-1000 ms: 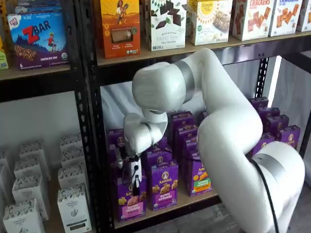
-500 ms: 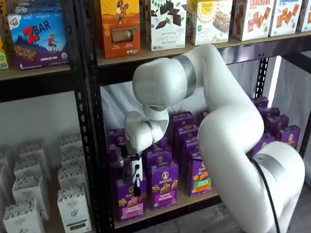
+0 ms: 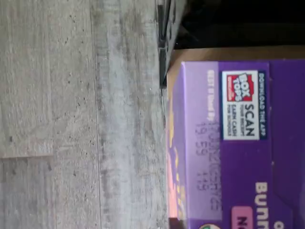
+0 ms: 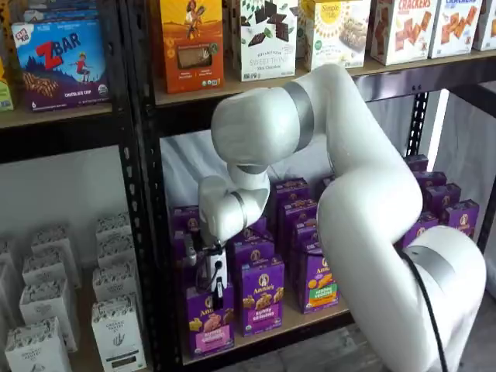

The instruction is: Pick up the purple box with a pink patch in the middle, on the bottom shelf, the first box from the left

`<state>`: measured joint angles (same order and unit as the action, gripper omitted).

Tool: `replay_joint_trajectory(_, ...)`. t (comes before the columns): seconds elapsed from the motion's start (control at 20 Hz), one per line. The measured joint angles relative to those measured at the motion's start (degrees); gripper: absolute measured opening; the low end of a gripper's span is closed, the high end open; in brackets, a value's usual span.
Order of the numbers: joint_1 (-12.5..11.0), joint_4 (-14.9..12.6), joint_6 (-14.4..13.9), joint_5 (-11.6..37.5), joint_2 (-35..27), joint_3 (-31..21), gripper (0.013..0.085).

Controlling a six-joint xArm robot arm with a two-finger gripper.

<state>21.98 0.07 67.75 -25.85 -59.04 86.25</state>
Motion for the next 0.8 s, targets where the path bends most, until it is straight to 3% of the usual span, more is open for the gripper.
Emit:
replay_joint_trajectory(0.05,0.02,0.13,0.09,0.06,0.15,-0.2,0.029)
replay_joint_trajectory(0.55,0.48,-1.36,-1.68,-0.57,2.31,-2.14,0.029)
replay_joint_trajectory(0.8,0.75,-2.16,-2.67,-0.12,5.49,-5.92,0.029)
